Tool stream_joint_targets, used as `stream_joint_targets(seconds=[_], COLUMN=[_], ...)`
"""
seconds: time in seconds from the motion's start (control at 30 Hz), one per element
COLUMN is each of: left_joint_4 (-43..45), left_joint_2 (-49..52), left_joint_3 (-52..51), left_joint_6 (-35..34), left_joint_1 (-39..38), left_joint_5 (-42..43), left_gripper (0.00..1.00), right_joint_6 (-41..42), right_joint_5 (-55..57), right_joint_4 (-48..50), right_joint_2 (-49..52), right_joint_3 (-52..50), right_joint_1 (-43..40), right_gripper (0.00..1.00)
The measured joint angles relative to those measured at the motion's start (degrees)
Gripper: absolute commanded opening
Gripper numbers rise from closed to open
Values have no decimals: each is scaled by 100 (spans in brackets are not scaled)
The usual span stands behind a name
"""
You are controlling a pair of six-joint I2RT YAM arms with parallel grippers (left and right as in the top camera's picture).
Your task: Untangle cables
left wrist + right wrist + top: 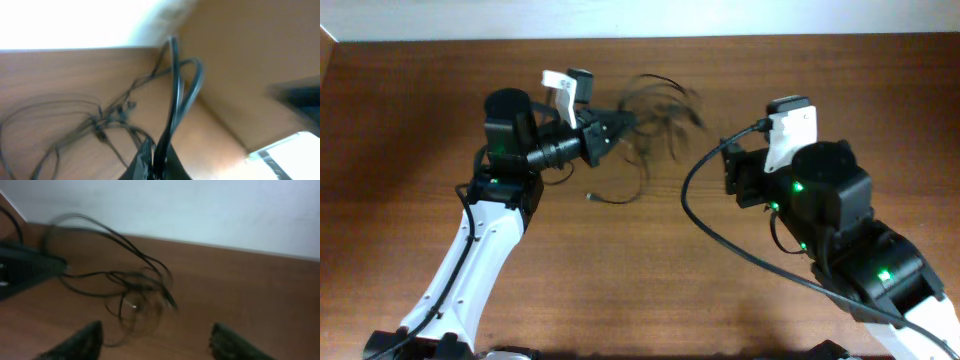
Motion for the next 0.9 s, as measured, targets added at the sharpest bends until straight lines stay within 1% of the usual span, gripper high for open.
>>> stream_joint_targets(seconds=[0.03,0.07,0.13,0.17,0.27,0.3,0.37,0.43,0.5,0.53,0.57,0.6,0.67,0.73,0.8,0.87,0.9], left_joint_4=[525,892,1255,1307,1307,1309,1311,1283,1200,1113,1003,737,345,149,144,151,164], left_joint_2=[0,0,-13,-22,-22,-22,-22,-22,-22,-22,-22,-22,-28,-26,-26,-26,-26], left_joint_3=[-20,-20,-9,-9,-9,-9,-9,-9,-9,-9,-9,-2,11,9,9,9,9], left_joint_6=[76,98,98,61,-131,-256,-339,-393,-422,-466,-538,-684,-890,-1211,-1445,-1749,-1884], left_joint_1=[22,48,138,227,310,308,308,319,352,367,374,378,376,378,378,378,378], left_joint_5=[767,1235,1878,2190,2540,2656,2702,2658,2465,2293,2081,1692,1226,754,597,463,433], left_gripper=[0,0,0,0,0,0,0,0,0,0,0,0,0,0,0,0,0], right_joint_6=[144,188,313,358,450,483,505,588,660,697,730,778,992,1488,1703,1895,1965], right_joint_5=[-76,-120,-197,-249,-308,-328,-352,-376,-396,-400,-407,-413,-417,-426,-570,-765,-846], right_joint_4=[-142,-214,-236,-238,-223,-197,-181,-179,-210,-273,-365,-640,-1051,-1340,-1290,-1073,-903], right_joint_2=[63,96,195,258,538,859,1198,1456,1451,1377,1255,861,431,11,-24,205,411], right_joint_3=[-4,-7,-9,-7,-7,-7,-9,-13,-24,-24,-26,-28,-22,-26,-85,-247,-339], right_joint_1=[0,0,0,0,0,0,0,0,0,0,0,0,0,0,0,0,0], right_gripper=[84,84,85,88,89,89,89,90,99,99,99,99,99,100,96,89,88])
